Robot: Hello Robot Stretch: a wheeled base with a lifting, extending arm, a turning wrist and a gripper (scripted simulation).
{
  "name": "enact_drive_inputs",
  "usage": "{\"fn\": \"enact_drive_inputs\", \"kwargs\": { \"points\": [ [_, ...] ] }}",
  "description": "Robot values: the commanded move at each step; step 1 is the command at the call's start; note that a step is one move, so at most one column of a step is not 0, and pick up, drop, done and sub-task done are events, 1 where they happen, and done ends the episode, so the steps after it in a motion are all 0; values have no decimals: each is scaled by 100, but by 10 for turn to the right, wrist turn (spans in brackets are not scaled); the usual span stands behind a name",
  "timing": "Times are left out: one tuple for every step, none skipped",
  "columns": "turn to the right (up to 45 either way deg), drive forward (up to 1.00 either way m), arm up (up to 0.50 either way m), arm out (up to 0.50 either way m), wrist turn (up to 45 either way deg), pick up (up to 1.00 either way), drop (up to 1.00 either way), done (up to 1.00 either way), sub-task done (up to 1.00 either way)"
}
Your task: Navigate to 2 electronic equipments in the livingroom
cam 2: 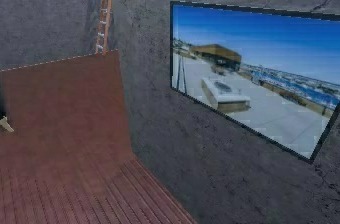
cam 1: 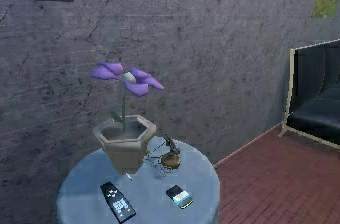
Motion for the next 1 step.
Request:
{"fn": "enact_drive_inputs", "kwargs": {
  "points": [
    [450, 0, 0, 0, 0, 0, 0, 0, 0]
  ]
}}
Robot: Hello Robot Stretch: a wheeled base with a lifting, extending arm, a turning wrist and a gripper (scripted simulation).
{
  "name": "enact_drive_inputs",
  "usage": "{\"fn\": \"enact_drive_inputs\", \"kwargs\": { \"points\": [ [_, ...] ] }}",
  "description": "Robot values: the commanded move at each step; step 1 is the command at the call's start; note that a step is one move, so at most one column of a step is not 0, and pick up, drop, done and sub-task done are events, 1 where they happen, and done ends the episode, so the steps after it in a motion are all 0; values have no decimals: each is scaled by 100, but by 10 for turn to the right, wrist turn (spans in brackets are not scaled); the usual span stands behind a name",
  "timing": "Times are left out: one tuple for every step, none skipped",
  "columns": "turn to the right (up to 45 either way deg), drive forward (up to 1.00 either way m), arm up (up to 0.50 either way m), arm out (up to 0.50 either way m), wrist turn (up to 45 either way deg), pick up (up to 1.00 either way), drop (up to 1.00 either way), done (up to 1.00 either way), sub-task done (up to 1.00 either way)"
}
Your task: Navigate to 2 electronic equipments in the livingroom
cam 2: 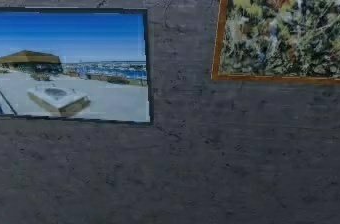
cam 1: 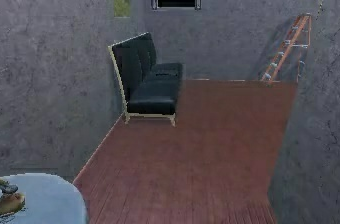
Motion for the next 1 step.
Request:
{"fn": "enact_drive_inputs", "kwargs": {
  "points": [
    [420, 0, 0, 0, 0, 0, 0, 0, 0]
  ]
}}
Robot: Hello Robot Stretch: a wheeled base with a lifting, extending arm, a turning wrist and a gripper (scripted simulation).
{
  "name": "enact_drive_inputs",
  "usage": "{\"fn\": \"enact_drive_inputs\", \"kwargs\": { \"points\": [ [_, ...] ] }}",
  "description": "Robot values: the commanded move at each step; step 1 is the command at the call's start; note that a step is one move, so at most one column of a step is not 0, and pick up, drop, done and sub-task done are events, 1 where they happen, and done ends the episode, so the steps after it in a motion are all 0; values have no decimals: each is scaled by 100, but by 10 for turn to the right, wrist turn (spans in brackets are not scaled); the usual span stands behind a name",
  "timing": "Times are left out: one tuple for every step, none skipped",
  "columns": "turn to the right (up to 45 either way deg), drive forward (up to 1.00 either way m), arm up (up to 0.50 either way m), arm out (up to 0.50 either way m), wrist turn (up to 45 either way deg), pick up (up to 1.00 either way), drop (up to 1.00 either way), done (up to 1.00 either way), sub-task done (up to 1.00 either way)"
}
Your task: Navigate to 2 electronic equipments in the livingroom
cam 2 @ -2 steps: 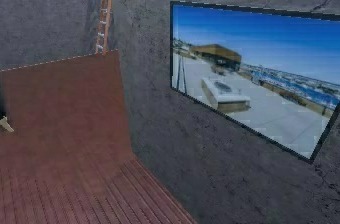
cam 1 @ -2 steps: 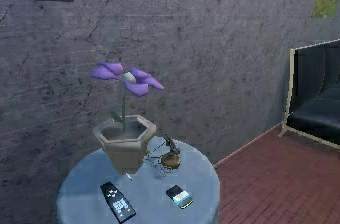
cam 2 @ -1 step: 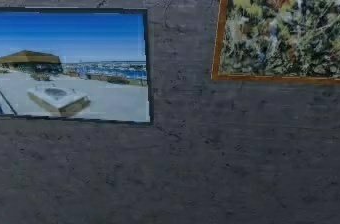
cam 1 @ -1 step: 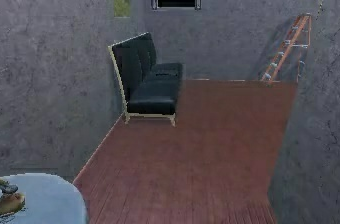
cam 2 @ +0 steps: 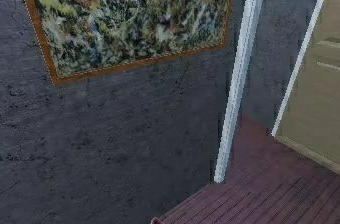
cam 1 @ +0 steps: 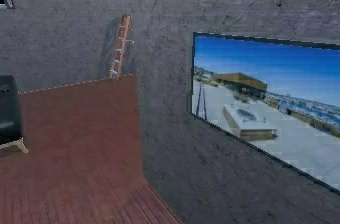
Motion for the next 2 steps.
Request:
{"fn": "enact_drive_inputs", "kwargs": {
  "points": [
    [0, 15, 0, 0, 0, 0, 0, 0, 0],
    [-450, 0, 0, 0, 0, 0, 0, 0, 0]
  ]
}}
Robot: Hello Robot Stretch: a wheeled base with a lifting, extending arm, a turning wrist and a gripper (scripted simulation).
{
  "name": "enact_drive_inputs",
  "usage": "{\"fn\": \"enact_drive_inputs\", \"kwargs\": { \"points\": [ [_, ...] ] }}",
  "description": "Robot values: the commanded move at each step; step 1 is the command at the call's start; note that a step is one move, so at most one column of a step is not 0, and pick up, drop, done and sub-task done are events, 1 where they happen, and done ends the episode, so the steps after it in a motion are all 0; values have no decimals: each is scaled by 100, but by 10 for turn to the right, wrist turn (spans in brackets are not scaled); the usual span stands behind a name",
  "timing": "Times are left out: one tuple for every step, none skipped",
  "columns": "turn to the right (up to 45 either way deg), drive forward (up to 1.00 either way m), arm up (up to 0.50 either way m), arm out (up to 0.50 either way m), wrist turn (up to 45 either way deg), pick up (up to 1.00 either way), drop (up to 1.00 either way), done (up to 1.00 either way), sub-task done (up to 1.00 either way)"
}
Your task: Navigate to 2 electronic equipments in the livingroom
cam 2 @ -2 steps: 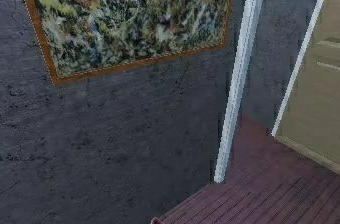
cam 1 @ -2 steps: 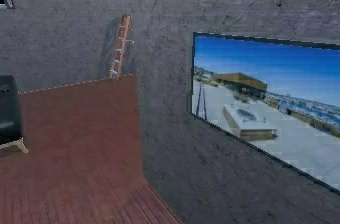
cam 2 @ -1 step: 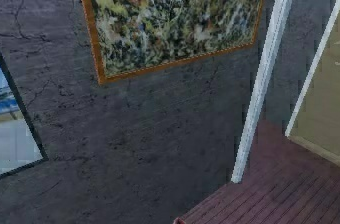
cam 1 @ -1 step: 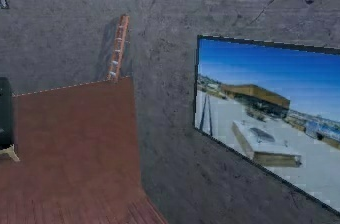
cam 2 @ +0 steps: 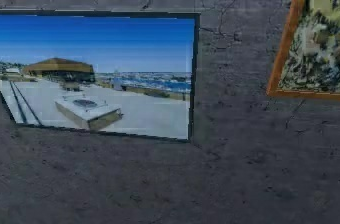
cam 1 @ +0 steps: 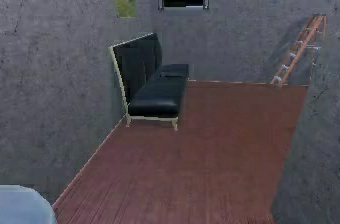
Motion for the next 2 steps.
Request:
{"fn": "enact_drive_inputs", "kwargs": {
  "points": [
    [-450, 0, 0, 0, 0, 0, 0, 0, 0],
    [0, 0, 0, 0, 0, 0, 0, 100, 0]
  ]
}}
